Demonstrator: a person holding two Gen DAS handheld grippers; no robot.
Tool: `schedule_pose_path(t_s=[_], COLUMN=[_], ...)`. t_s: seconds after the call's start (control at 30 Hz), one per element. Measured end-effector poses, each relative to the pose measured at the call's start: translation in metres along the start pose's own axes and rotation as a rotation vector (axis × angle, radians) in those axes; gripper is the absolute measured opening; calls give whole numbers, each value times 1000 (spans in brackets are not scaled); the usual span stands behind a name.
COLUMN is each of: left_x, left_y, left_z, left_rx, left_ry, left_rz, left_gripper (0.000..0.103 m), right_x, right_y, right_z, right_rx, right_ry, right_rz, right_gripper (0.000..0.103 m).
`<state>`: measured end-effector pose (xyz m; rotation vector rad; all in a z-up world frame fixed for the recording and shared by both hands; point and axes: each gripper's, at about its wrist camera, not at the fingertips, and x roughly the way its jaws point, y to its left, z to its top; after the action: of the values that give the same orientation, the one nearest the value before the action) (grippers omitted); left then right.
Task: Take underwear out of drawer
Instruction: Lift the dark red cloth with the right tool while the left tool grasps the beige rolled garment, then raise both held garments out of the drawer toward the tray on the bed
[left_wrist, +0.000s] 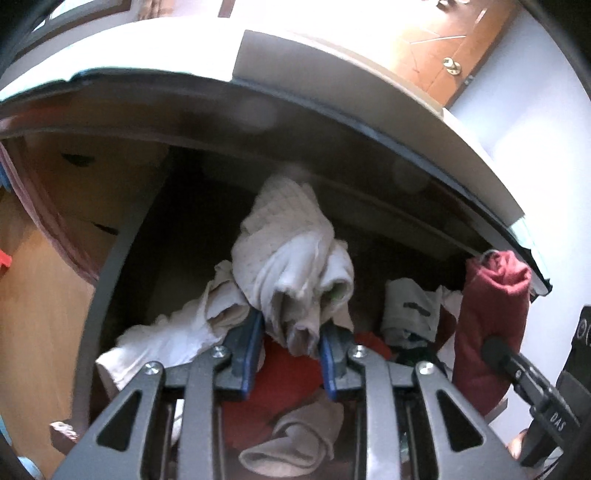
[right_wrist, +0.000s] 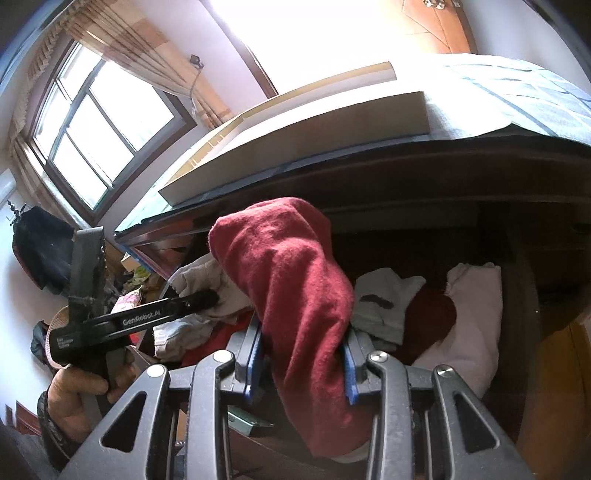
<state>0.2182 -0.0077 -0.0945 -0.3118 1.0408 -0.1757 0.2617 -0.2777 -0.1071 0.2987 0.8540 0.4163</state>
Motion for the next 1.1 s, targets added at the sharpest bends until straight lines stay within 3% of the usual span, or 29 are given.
schedule_pose_path(t_s=[0.17,0.43,0.47,0.53,0.57,0.6,0.77,0.9,1.03,1.1], left_x=[-7,-15,-19,-26,-31,-34,-33,-3,34,45], left_y=[-5,2,4,7,8,8,-10,-26,-36,-36], left_z=[-13,-27,-27,-23,-20,-18,2,14,19,19], left_rx=[59,149,163,176,179,182,291,310,329,318], left_ry=[-33,-4,-1,0,-6,-21,-70,-1,76,110], left_rz=[9,34,39,54,65,75,91,38,99,116], left_gripper=[26,25,29,49,67,78,79,79,79,72], right_x=[-1,-1,-1,-1,-1,0,1,1,0,-1], right_y=[14,22,23,25,25,25,20,15,10,8], right_z=[1,0,-1,-1,-1,0,0,0,0,0], right_rx=[-7,-10,-16,-22,-23,-23,-12,3,14,15], right_ry=[-3,11,12,13,14,15,18,15,13,12], right_rz=[13,19,19,21,23,25,30,30,28,24], right_gripper=[38,38,38,38,38,38,38,38,38,38])
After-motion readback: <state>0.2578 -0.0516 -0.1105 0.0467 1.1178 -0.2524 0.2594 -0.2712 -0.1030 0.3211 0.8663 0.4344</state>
